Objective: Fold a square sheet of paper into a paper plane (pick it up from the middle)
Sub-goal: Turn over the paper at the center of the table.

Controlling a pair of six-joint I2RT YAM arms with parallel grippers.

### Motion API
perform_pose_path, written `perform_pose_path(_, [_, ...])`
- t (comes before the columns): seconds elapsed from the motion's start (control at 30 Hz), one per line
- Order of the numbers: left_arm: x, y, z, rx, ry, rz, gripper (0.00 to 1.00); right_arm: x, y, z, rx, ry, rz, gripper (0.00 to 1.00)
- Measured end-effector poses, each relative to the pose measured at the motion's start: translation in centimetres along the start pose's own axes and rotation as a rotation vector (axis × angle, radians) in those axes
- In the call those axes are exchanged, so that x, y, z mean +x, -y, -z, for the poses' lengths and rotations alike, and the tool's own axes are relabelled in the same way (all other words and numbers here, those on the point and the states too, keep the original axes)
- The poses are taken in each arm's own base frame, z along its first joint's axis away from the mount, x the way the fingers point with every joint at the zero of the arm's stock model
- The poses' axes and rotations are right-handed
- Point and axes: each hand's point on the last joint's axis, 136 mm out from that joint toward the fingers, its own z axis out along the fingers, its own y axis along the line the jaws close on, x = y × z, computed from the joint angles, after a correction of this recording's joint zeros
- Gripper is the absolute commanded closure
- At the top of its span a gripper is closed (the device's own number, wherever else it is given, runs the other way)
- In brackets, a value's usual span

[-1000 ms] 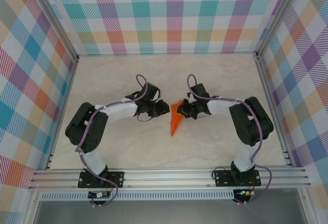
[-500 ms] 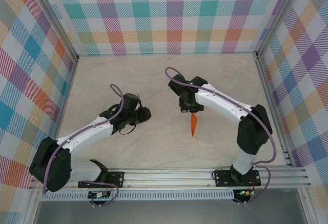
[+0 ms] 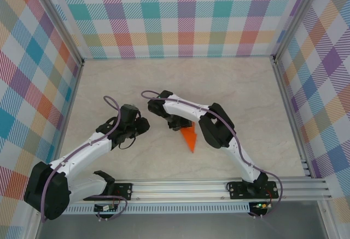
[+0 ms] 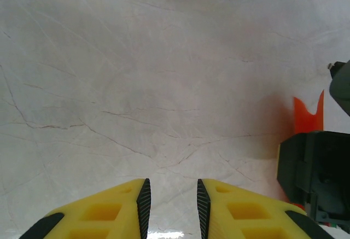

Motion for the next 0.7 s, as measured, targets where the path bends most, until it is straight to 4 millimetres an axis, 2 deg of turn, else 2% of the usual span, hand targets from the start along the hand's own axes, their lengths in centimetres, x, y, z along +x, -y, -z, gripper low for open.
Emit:
perform_pose_path(0.07, [0.1,0.0,0.0,0.002,-0.006,0.001,0.68,0.2,-0.8,0.6,-0.037,-0.004,0.009,0.56])
perform_pose_path(0.17, [0.3,0.0,-0.1,0.008,-0.021,-0.003,0.68,0.1,-1.4,1.7,-0.116,0.008,0.021,0.41])
perform_pose_path(0.23, [0.6,0.1,-0.2,0.012,-0.036,-0.007,0.67,0.2,-1.2,3.1,-0.19,0.036,0.022,0.36])
perform_pose_path(0.33, [1.1,0.3,-0.5,0.024,-0.068,-0.01,0.67,0.8,0.3,5.9,-0.332,0.092,0.005,0.33])
perform_pose_path(0.43, [1.6,0.7,-0.9,0.047,-0.1,-0.008,0.66,1.3,2.4,8.6,-0.519,0.161,-0.044,0.49])
perform_pose_path(0.5, [1.9,1.2,-1.1,0.072,-0.122,-0.006,0.66,1.6,4.0,9.0,-0.645,0.179,-0.094,0.64])
perform_pose_path(0.6, [2.4,2.3,-1.6,0.128,-0.158,-0.004,0.65,2.4,5.1,7.1,-0.833,0.152,-0.169,0.82])
perform_pose_path(0.7, [2.8,3.4,-2.2,0.181,-0.194,0.012,0.64,3.7,4.6,3.8,-0.951,0.065,-0.202,0.91])
